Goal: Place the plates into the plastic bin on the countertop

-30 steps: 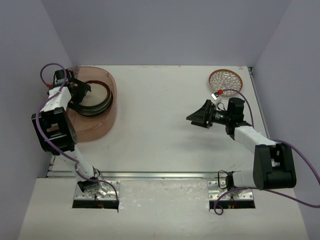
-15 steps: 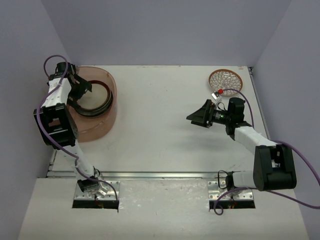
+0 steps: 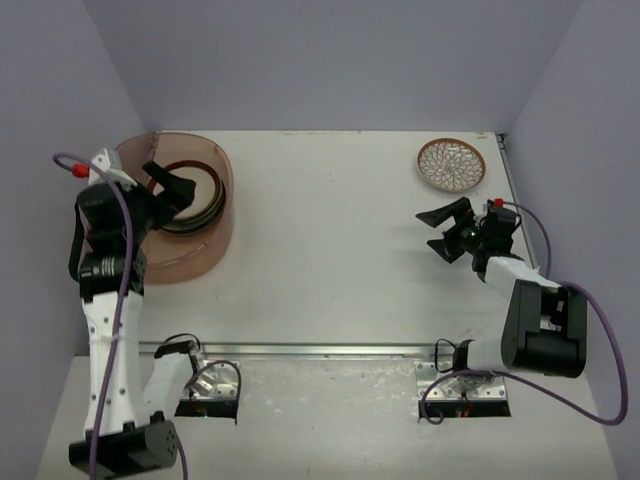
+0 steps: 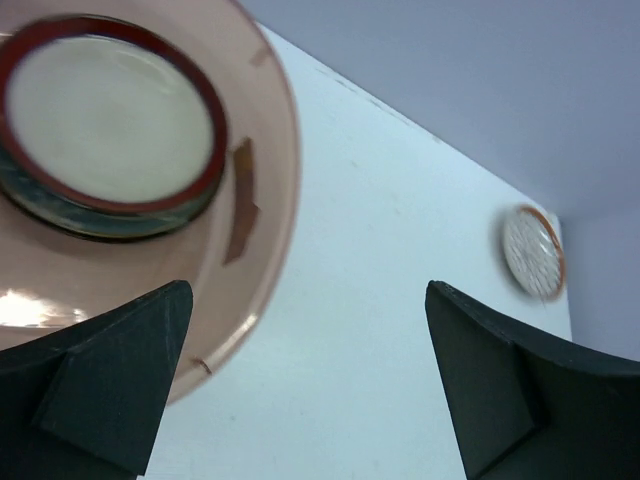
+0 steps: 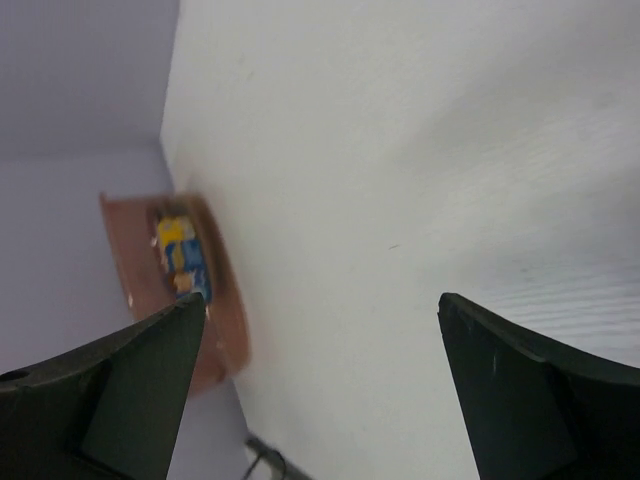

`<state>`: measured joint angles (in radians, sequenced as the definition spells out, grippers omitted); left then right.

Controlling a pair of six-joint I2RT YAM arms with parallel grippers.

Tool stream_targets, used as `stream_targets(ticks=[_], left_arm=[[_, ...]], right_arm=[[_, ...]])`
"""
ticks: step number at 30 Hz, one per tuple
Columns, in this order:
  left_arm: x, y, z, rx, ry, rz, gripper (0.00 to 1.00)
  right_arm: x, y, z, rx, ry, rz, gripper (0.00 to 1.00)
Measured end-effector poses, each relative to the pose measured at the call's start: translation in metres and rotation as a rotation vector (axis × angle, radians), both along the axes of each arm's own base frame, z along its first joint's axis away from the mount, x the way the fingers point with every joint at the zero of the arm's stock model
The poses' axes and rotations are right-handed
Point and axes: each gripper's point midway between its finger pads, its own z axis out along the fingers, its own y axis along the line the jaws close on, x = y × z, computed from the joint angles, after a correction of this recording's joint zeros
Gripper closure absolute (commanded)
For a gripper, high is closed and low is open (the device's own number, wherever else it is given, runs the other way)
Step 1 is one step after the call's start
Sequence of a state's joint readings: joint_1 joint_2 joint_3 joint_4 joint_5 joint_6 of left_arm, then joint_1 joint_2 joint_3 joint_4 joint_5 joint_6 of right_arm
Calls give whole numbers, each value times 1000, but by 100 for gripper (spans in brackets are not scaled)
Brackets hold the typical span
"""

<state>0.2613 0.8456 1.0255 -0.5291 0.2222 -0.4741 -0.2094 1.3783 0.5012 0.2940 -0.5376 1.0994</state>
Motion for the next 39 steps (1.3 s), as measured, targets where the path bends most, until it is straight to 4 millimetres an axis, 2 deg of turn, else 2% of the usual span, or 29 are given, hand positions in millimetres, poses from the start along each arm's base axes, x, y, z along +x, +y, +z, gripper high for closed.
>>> stream_targets(ticks=[2, 4, 7, 9, 14, 19, 23, 25, 26, 29, 36, 37, 39], left_arm=[[-20, -25, -8, 25, -55, -94, 0], [-30, -40, -23, 49, -65, -156, 0], [-40, -53, -51, 92, -40, -204, 0], [-43, -59, -58, 108, -26, -226, 0], [-43, -67, -53, 133, -56, -260, 0], [-42, -71, -52, 142, -63, -280, 0], [-38, -66, -59, 150, -32, -254, 0], [-36, -64, -63, 152, -16, -244, 0], [-36, -64, -64, 153, -12, -241, 0], [-34, -63, -67, 154, 1, -237, 0], [-32, -63, -74, 152, 30, -238, 0], [-32, -63, -74, 150, 32, -242, 0], [-31, -66, -76, 144, 39, -257, 0]], right_arm=[[6, -20, -19, -36, 60, -113, 1], [12, -35, -34, -65, 95, -196, 1], [27, -57, -56, -86, 111, -307, 5], [38, -67, -65, -72, 109, -357, 8], [99, -104, -64, -79, 39, -481, 12], [144, -132, -64, -74, 16, -553, 21], [177, -150, -71, -72, 63, -578, 39], [189, -156, -75, -77, 89, -586, 67], [192, -158, -80, -79, 111, -588, 80], [197, -161, -94, -81, 167, -581, 99], [204, -161, -95, -100, 168, -535, 100], [199, -158, -95, -106, 160, -529, 100], [179, -149, -92, -108, 164, -513, 100]])
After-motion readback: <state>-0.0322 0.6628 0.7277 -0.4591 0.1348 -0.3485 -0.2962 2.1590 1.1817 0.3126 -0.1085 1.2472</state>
